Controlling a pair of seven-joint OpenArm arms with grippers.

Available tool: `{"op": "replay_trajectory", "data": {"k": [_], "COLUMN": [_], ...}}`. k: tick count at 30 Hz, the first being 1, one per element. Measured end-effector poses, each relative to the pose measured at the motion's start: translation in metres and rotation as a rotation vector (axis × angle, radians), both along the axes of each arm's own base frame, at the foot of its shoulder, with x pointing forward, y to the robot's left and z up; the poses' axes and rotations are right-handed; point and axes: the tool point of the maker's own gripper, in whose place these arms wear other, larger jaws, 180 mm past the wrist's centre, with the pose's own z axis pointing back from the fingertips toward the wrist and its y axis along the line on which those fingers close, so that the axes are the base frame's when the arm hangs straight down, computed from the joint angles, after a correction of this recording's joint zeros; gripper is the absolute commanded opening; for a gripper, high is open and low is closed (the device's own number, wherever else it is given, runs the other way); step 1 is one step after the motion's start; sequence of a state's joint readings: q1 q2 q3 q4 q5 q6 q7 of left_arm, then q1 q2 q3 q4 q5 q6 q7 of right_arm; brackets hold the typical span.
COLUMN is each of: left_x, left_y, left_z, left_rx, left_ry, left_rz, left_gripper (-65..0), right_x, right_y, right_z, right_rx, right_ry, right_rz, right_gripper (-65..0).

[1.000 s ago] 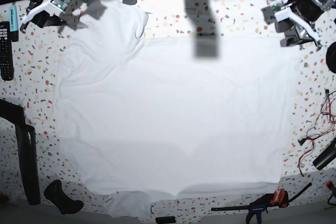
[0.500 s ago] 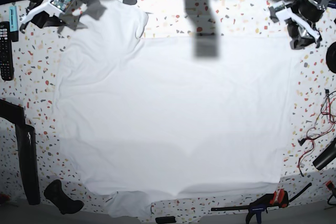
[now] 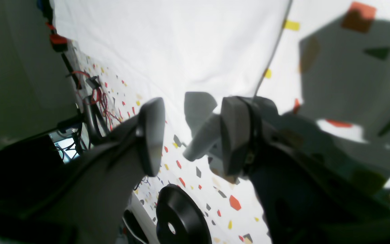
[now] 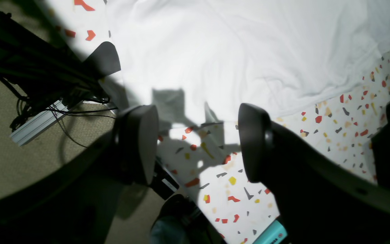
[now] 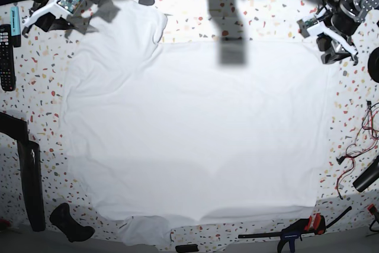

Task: Fold the T-shirt properly
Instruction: 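Lower both grippers and pinch the shirt at each shoulder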

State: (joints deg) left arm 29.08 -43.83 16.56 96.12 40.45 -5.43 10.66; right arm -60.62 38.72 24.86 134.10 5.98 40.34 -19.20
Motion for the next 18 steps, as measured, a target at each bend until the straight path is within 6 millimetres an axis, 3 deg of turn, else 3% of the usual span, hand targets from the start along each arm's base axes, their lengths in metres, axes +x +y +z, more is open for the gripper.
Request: {"op": "replay_trajectory", "data": {"k": [5, 12, 18], "left_x": [-0.023, -0.020, -0.022], "left_y": [0.002, 0.017, 0.010], "left_z": [-0.012, 0.000, -0.003], "left_rx": [0.041, 0.135, 0.114], "left_ry": [0.065, 0.010, 0.035], "left_rz": [-0.031, -0.099, -0.141], "left_gripper": [-39.0, -39.0, -39.0], "right_x": [-0.007, -0.010, -0.009], "right_y": [0.010, 0.014, 0.014], "right_z": [-0.005, -0.007, -0.006], "right_rx": [0.028, 0.040, 0.040], "right_ry": [0.028, 0.039, 0.036], "right_rz": [0.016, 0.022, 0.022], "right_gripper": [-27.7, -27.8, -27.8]}}
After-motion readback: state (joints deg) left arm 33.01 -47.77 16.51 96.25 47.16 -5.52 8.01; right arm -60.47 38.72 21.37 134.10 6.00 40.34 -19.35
